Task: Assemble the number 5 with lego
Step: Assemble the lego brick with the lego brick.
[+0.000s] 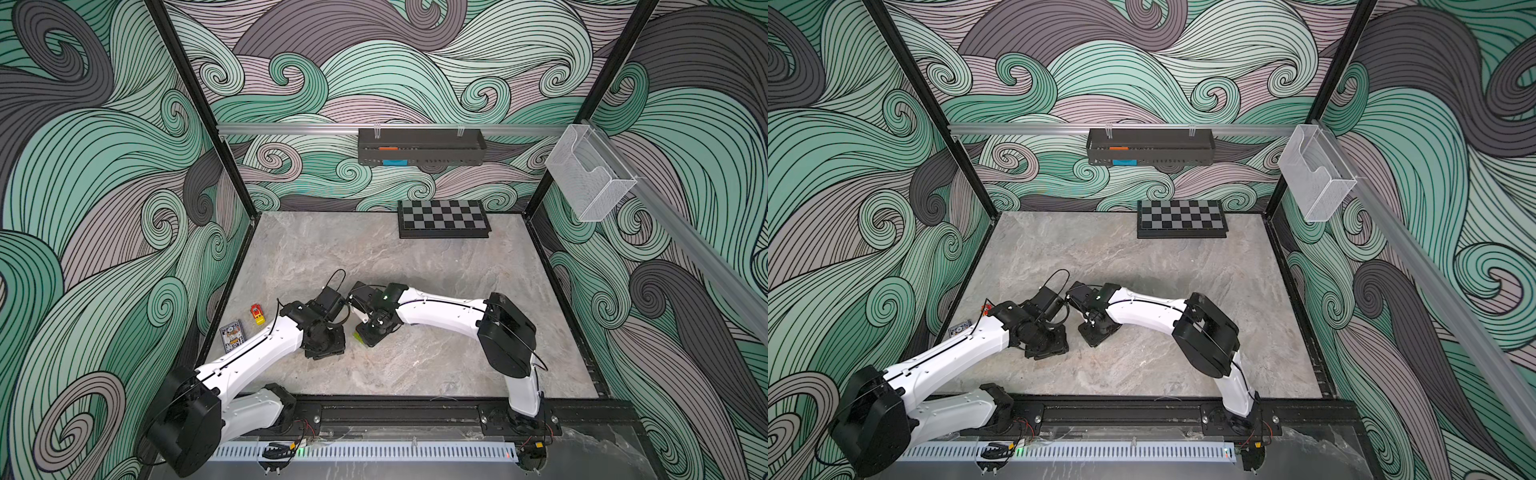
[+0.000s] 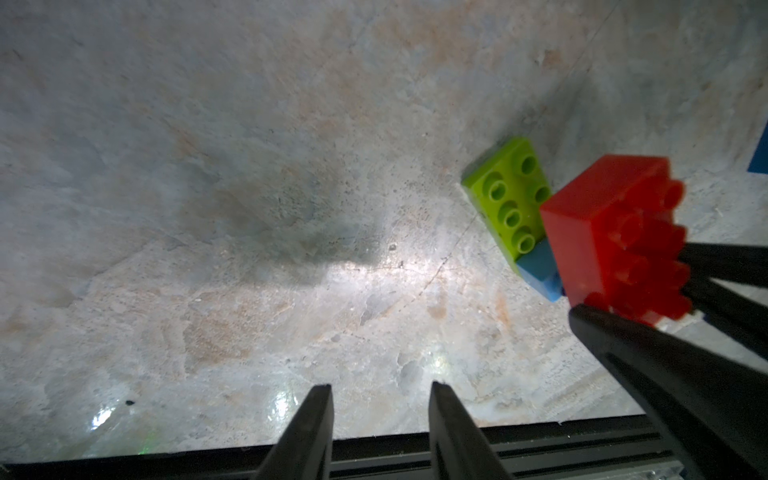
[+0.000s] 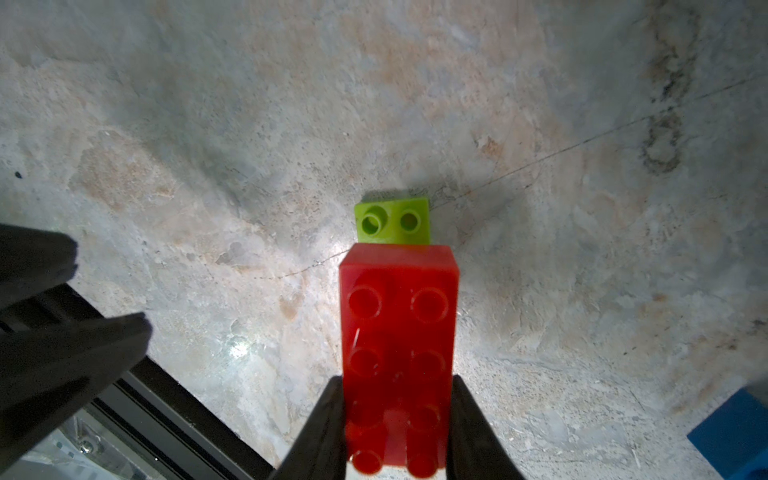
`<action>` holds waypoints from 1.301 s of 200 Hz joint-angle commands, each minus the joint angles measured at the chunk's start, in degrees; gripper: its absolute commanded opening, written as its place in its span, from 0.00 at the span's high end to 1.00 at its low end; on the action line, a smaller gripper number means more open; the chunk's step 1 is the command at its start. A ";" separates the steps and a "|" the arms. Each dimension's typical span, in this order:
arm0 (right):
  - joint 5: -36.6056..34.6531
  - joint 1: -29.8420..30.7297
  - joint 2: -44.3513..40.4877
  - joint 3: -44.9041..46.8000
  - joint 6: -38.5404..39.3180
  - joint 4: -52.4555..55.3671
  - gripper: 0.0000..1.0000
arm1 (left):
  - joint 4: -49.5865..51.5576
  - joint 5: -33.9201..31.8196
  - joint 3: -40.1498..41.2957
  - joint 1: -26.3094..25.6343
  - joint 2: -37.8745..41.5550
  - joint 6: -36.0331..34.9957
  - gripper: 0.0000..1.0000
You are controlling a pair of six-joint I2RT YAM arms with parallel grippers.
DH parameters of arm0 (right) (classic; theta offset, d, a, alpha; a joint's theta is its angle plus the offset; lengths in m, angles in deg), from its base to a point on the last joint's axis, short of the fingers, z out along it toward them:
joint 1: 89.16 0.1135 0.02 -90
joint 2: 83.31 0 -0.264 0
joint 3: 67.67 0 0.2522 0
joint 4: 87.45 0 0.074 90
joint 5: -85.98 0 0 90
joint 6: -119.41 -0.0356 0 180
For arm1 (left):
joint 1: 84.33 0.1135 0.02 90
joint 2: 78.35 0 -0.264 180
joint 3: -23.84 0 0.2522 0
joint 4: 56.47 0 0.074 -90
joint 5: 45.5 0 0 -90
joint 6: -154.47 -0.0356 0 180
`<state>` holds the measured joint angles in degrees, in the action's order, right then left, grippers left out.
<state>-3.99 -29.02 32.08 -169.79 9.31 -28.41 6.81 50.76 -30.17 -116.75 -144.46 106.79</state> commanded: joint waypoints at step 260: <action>-3.58 2.49 2.06 5.64 13.01 -6.56 0.76 | 1.37 -0.35 -0.33 0.23 1.11 0.48 0.58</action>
<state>-5.26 -28.48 32.47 -167.38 18.03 -35.18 7.93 50.74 -30.17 -116.73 -143.74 107.10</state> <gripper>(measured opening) 0.351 0.425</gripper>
